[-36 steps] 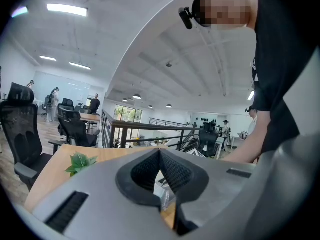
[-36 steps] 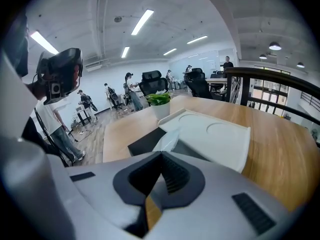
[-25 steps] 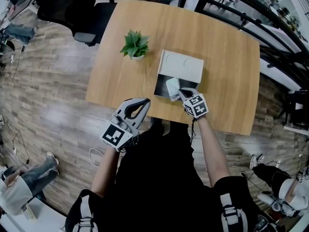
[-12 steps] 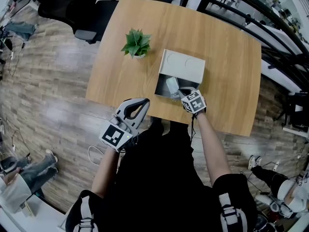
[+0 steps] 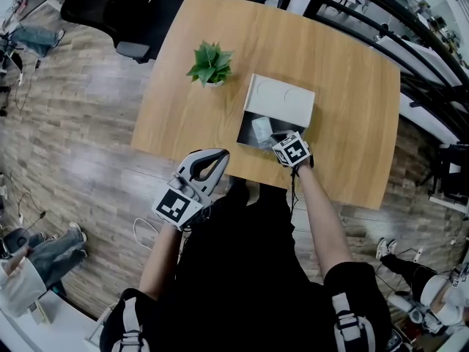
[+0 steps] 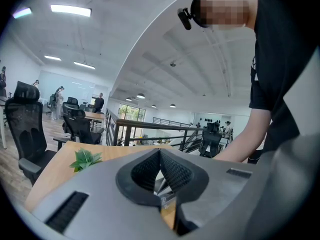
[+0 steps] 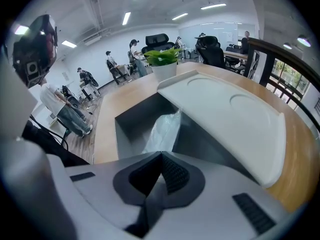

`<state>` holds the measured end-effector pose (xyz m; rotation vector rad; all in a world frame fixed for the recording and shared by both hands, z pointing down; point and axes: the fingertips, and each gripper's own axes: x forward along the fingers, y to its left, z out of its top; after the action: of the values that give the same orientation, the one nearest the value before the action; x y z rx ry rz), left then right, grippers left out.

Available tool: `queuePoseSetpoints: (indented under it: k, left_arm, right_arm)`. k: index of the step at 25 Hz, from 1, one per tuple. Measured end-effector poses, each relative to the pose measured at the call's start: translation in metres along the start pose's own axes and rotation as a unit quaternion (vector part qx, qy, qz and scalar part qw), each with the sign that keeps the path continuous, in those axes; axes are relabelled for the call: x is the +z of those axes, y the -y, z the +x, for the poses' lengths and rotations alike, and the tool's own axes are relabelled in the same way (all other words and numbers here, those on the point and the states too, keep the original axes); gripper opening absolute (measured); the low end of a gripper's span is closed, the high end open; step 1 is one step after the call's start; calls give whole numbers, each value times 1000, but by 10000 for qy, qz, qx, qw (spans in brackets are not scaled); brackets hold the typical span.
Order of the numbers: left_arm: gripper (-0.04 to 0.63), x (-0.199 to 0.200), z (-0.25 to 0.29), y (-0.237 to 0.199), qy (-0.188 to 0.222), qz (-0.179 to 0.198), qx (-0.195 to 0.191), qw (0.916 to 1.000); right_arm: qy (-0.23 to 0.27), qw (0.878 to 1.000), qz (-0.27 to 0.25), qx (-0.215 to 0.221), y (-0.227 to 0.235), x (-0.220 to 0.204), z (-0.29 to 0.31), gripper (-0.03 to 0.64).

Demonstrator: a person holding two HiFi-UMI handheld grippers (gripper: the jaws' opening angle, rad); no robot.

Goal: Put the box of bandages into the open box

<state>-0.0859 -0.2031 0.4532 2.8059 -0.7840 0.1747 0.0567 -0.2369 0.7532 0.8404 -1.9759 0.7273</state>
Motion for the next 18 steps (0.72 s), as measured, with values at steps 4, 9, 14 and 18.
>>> queuePoseSetpoints:
  k: [4, 9, 14, 18]
  left_arm:
    - [23, 0, 0, 2, -5, 11, 2, 10000]
    - [23, 0, 1, 2, -12, 32, 14, 10000]
    - [23, 0, 0, 0, -31, -15, 52, 10000]
    - [23, 0, 1, -2, -11, -12, 55, 10000]
  right_arm:
    - [-101, 9999, 21, -5, 2, 2, 4, 25]
    - [-155, 9999, 38, -17, 7, 5, 8, 25]
    - [-321, 9993, -194, -67, 6, 2, 10, 25]
    - [-377, 9982, -450, -110, 3, 2, 13, 26]
